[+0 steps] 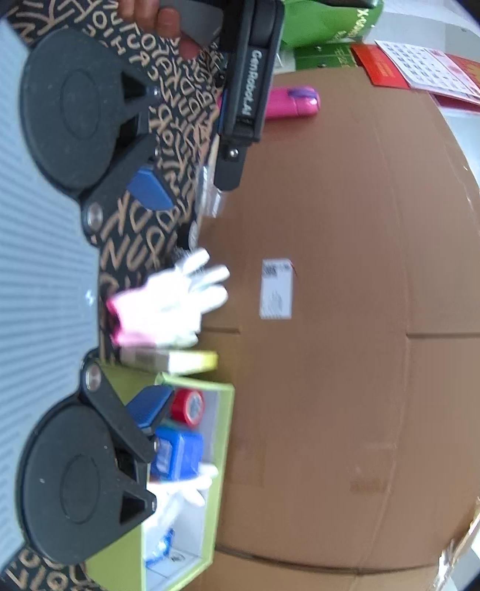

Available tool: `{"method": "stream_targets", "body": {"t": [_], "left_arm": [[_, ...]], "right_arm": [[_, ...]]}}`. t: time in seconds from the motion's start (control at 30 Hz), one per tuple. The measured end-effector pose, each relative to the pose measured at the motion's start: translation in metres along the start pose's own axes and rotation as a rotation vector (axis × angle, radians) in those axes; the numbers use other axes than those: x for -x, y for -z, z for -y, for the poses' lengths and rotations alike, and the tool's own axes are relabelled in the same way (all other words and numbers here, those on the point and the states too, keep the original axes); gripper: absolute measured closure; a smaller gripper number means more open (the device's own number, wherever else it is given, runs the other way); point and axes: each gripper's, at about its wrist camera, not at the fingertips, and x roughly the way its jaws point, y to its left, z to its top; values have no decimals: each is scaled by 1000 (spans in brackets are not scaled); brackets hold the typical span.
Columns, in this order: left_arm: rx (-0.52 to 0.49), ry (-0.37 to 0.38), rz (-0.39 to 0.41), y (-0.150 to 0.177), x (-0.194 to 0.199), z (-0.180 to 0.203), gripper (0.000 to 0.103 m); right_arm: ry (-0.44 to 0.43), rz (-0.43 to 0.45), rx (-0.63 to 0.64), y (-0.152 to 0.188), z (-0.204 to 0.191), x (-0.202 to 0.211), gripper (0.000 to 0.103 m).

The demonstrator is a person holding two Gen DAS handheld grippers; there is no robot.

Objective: Organize objects
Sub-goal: 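Grasp the steel wool scrubber with the left tool while the right tool grasps the white glove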

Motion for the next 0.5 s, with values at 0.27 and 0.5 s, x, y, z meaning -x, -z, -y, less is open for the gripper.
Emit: {"method": "stream_targets", "body": {"t": [0.27,0.5], "left_arm": [[36,-68,-124,25,-37,-51,23],[82,-45,-108,3,-73,-57,24]], "right_arm": [[-43,-126,-6,26,-30,-47,17],[104,-89,58,18,-36,-84,32]]}}
